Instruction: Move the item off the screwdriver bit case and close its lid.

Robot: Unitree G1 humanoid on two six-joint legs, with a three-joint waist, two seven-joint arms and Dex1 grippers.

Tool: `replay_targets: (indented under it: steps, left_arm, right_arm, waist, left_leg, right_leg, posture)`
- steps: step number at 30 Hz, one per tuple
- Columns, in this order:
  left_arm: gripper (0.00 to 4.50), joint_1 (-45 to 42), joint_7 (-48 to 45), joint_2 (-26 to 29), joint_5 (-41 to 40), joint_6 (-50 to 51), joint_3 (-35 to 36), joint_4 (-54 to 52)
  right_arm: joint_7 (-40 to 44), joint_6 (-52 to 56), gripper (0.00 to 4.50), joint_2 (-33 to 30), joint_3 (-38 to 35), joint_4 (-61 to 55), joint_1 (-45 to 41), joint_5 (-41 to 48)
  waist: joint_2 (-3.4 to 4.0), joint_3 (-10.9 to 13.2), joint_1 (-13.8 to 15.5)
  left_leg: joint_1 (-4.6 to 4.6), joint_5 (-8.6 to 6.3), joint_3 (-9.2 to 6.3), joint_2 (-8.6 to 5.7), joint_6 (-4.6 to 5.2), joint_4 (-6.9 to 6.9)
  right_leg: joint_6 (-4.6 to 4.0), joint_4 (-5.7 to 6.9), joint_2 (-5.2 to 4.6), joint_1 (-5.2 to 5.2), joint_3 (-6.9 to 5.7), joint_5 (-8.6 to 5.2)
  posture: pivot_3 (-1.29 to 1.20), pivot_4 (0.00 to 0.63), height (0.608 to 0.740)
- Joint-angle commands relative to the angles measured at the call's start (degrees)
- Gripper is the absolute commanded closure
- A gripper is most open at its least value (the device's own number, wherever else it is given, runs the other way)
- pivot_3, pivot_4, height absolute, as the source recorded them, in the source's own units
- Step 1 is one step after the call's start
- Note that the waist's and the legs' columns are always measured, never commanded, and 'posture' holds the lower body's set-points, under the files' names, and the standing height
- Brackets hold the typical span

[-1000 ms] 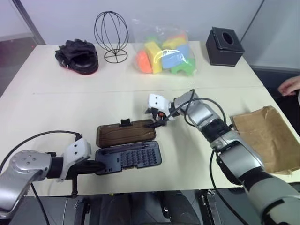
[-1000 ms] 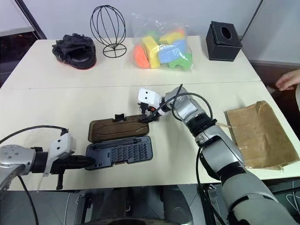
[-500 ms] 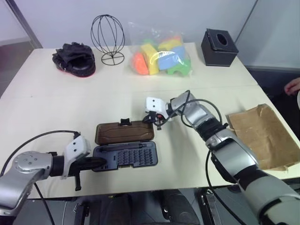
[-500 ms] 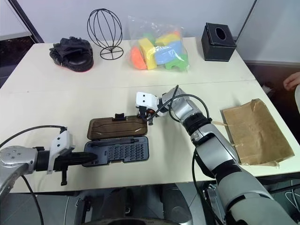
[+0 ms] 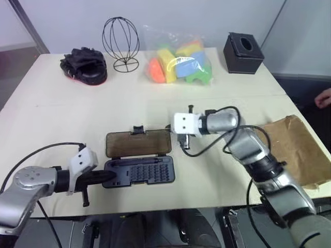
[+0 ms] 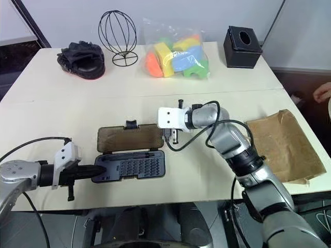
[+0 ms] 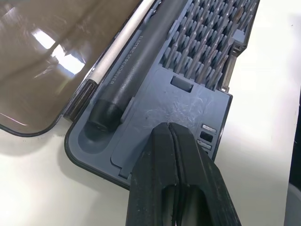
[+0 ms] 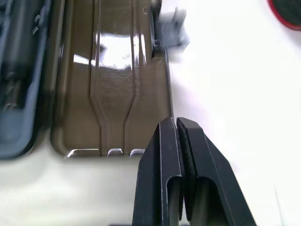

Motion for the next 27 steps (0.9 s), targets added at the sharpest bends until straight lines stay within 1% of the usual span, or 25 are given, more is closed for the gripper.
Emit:
replay_targets:
  steps: [1,4,8,10,12,15,20,22,27]
  left_arm:
    - [4.5,1.1,1.4,0.0,-5.9,5.2,5.5,-5.1]
    - [4.5,1.1,2.7,0.0,-8.9,8.7,8.3,-7.2]
    - [4.5,3.1,1.7,1.4,-7.9,8.4,7.6,-8.9]
    - [4.5,3.6,1.3,1.8,-6.8,7.5,6.1,-8.5]
    - [4.5,3.3,1.4,1.7,-6.5,7.2,5.3,-8.1]
    - [4.5,2.8,1.6,1.4,-5.5,6.5,3.7,-7.6]
    - [4.5,2.4,1.9,0.9,-3.7,4.9,1.3,-6.3]
    - [4.5,2.4,1.9,0.9,-2.9,4.1,0.4,-5.7]
    - [4.5,1.9,2.1,0.8,-2.8,3.5,-0.1,-4.9]
  right_arm:
    - [-2.0,1.9,4.45,0.4,-0.9,-5.7,1.8,-0.5]
    - [-2.7,3.2,4.45,1.0,-0.7,-5.6,2.1,-0.2]
    - [0.4,13.3,4.45,5.2,-3.6,-0.3,-3.4,7.1]
    - [4.2,15.6,3.92,6.0,-3.2,5.2,-7.3,9.8]
    - [6.6,16.5,3.2,6.3,-2.1,10.2,-10.3,11.0]
    - [7.7,17.1,3.2,9.1,-1.8,19.3,-14.5,12.4]
    - [7.3,12.3,3.2,12.6,-0.4,31.8,-18.4,10.8]
    - [6.9,10.2,3.2,13.6,0.3,35.7,-19.1,10.0]
    - [6.5,6.4,3.2,15.8,1.0,42.3,-19.7,8.5]
  waist:
    - [-0.05,0.0,-0.1]
    - [-0.1,0.1,-0.1]
    - [-0.13,0.1,-0.4]
    - [-0.12,0.1,-0.3]
    - [-0.17,0.1,-0.1]
    - [-0.17,0.1,-0.1]
    - [-0.17,0.1,-0.2]
    - [-0.17,0.1,-0.2]
    - [-0.16,0.1,-0.2]
  left_leg:
    - [-0.02,0.0,-0.01,0.01,0.0,0.0]
    - [-0.21,0.0,0.0,0.02,0.0,0.0]
    - [-0.35,0.0,0.02,0.02,0.0,0.01]
    - [-0.42,0.0,0.0,0.02,0.0,0.01]
    - [-0.45,0.0,-0.02,0.01,0.0,0.01]
    - [-0.53,0.0,-0.05,0.01,0.0,0.01]
    - [-0.8,0.0,-0.02,0.01,0.0,0.01]
    - [-0.85,0.0,-0.01,0.01,0.0,0.0]
    - [-0.84,0.0,-0.01,0.01,0.0,-0.03]
  right_leg:
    - [0.0,0.0,0.01,-0.03,0.0,0.0]
    - [0.0,0.0,0.02,-0.21,0.0,0.0]
    - [0.01,-0.02,0.02,-0.35,0.03,0.02]
    - [0.02,-0.02,0.03,-0.41,0.02,0.03]
    - [0.0,-0.04,0.02,-0.42,0.01,0.02]
    - [-0.03,-0.17,0.0,-0.4,-0.03,0.01]
    - [0.01,-0.24,-0.02,-0.62,-0.03,0.05]
    - [0.14,-0.24,-0.02,-0.69,-0.03,0.12]
    - [0.14,-0.24,-0.02,-0.69,-0.03,0.12]
  posture:
    - [0.0,0.15,0.737]
    - [0.0,0.15,0.737]
    - [0.0,0.15,0.737]
    - [0.0,0.15,0.737]
    - [0.0,0.15,0.737]
    - [0.0,0.15,0.737]
    - [0.0,0.15,0.737]
    - [0.0,0.15,0.737]
    - [0.0,0.15,0.737]
